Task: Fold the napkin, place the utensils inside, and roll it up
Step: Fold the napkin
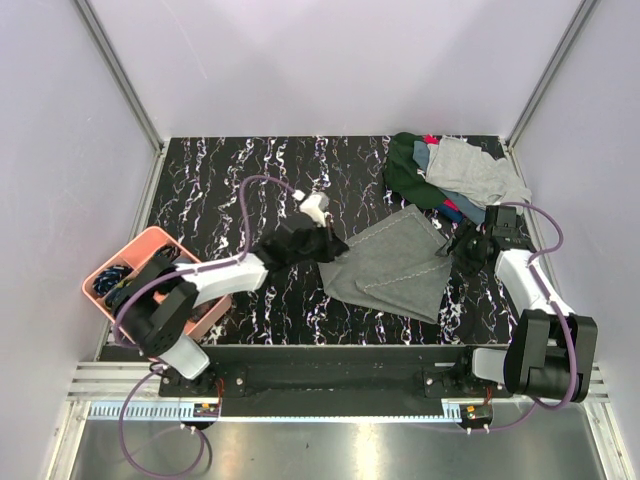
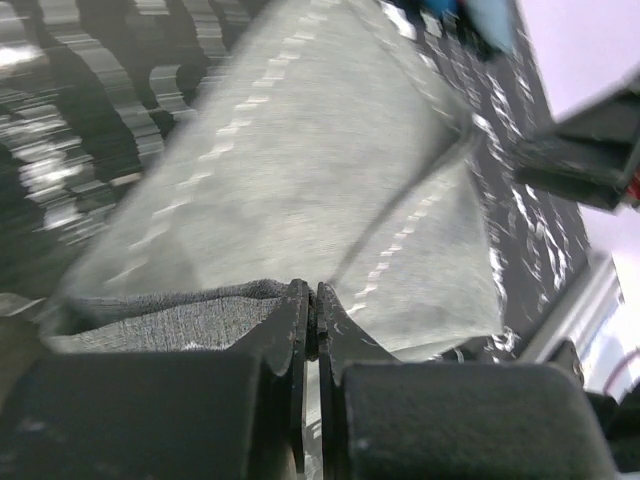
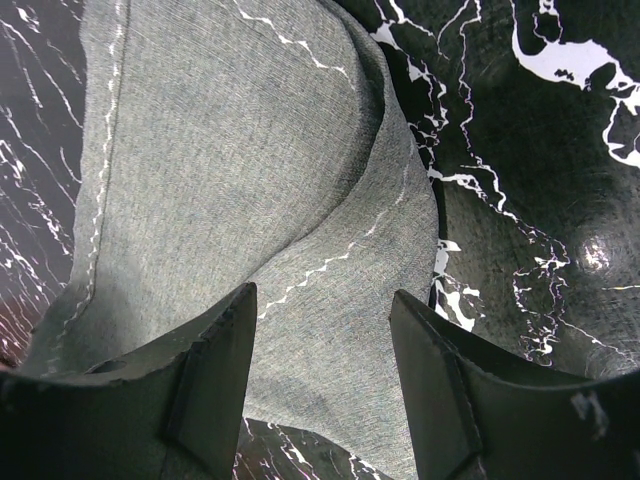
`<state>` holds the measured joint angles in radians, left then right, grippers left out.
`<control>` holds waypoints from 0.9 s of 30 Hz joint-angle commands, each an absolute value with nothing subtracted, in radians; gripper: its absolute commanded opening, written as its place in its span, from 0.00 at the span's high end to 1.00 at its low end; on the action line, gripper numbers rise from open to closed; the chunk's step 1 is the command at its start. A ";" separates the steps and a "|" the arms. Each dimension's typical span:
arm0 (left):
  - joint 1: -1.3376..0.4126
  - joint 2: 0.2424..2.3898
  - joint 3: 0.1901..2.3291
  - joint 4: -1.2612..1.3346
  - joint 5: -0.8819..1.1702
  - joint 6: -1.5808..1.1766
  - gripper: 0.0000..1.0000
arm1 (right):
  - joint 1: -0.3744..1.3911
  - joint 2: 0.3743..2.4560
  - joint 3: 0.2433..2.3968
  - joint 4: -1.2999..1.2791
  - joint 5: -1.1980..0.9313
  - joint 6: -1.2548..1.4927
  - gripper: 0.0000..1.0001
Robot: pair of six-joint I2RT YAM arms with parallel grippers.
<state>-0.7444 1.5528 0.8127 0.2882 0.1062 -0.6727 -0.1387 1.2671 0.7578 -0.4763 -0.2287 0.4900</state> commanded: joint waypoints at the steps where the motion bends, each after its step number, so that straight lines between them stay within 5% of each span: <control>1: -0.831 1.664 0.922 0.388 0.169 -0.617 1.00 | -0.141 1.221 0.756 -0.465 -0.232 0.479 0.36; 27: -1.043 1.962 1.193 0.456 0.477 -0.431 1.00 | -0.141 1.158 0.726 -0.463 -0.227 0.465 0.35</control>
<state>-1.0252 1.9354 1.1320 0.4137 0.4046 -0.4862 -0.1387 1.1873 0.7319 -0.4763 -0.2276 0.4740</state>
